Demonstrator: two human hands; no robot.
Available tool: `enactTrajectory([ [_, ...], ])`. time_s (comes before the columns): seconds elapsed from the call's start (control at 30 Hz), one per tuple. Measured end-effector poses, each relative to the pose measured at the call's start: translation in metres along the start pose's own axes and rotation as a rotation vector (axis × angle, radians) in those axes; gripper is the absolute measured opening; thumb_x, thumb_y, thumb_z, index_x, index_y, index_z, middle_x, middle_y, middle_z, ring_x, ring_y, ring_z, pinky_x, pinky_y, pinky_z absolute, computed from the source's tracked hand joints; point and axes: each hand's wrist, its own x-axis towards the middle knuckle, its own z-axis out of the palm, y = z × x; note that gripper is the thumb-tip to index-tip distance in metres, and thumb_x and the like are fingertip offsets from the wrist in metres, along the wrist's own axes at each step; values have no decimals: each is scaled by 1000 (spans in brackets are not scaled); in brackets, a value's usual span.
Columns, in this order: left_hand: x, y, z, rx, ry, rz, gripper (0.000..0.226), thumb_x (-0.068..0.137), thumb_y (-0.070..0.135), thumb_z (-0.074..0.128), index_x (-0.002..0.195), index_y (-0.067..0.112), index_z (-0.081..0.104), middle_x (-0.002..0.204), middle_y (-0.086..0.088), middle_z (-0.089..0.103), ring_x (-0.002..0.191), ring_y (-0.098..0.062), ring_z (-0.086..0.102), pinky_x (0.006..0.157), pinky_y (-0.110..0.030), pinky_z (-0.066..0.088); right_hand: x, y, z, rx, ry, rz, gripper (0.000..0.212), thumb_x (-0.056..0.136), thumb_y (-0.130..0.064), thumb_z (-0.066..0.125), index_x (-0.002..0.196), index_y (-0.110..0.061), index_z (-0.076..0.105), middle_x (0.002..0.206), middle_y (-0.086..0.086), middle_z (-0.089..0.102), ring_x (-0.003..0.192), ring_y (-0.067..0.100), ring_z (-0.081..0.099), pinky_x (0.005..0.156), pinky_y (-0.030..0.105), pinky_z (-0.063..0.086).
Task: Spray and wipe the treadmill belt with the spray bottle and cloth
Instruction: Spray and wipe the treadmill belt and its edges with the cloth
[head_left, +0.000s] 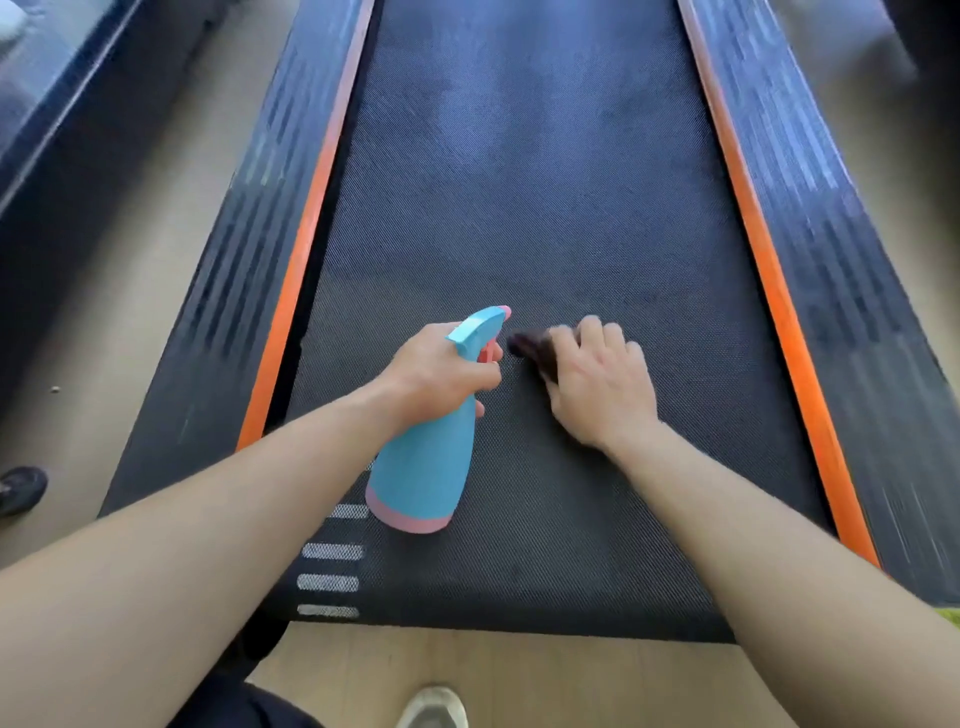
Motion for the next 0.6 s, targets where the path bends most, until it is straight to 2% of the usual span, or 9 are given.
enactTrajectory([
  [0.1,-4,1,5,9,-6,18,39,73,19,69,109,6,72,95,2,73,63,-21,72,81,-49,67,41,-7,4,10,-77,146,39,96,-43,51,126,-19,50,125,13,49,111,37,48,89,49,42],
  [0.17,-7,1,7,24,-13,33,48,68,22,67,114,10,73,96,-2,76,64,-19,73,79,-42,67,26,-12,3,-9,-48,141,38,94,-44,53,123,-20,52,120,12,49,107,36,48,85,48,42],
  [0.23,-9,-2,8,35,-1,44,31,78,14,71,108,11,74,104,-10,78,61,-18,74,71,-28,65,-18,-14,-1,-9,13,53,39,89,-44,59,119,-20,54,112,11,51,98,35,49,79,47,43],
  [0.3,-11,-7,7,36,40,62,17,84,7,69,100,12,74,107,-11,78,61,-19,75,66,-23,61,-59,-12,-4,5,26,-56,41,85,-43,64,118,-20,56,106,11,52,92,35,50,74,46,44],
  [0.4,-13,-13,6,-19,73,74,14,83,13,72,97,13,74,108,-11,78,67,-23,78,79,-36,66,-53,-6,-2,7,10,-74,41,86,-44,66,117,-20,58,104,11,53,90,35,52,72,45,45],
  [0.43,-15,-13,5,-40,60,85,23,78,20,74,100,13,75,107,-10,78,69,-22,78,83,-42,66,-40,-8,-1,13,15,-35,39,88,-45,64,117,-19,58,105,11,53,92,35,52,73,46,46],
  [0.5,-19,-13,3,-77,39,106,57,63,36,72,115,12,74,108,-10,77,74,-22,76,85,-46,66,-9,-13,0,43,-4,63,37,92,-46,58,117,-19,56,111,12,52,99,36,52,79,47,46],
  [0.53,-20,-13,2,-101,30,111,68,59,39,69,122,12,72,108,-8,76,77,-23,75,83,-43,66,3,-16,1,54,-32,106,37,94,-46,55,119,-19,54,115,13,52,102,36,51,82,48,45],
  [0.6,-23,-14,-1,-144,25,108,64,62,31,67,124,14,71,107,-2,74,80,-23,73,72,-28,62,14,-20,2,52,-59,129,38,95,-46,53,122,-19,52,119,13,50,106,36,49,86,48,44],
])
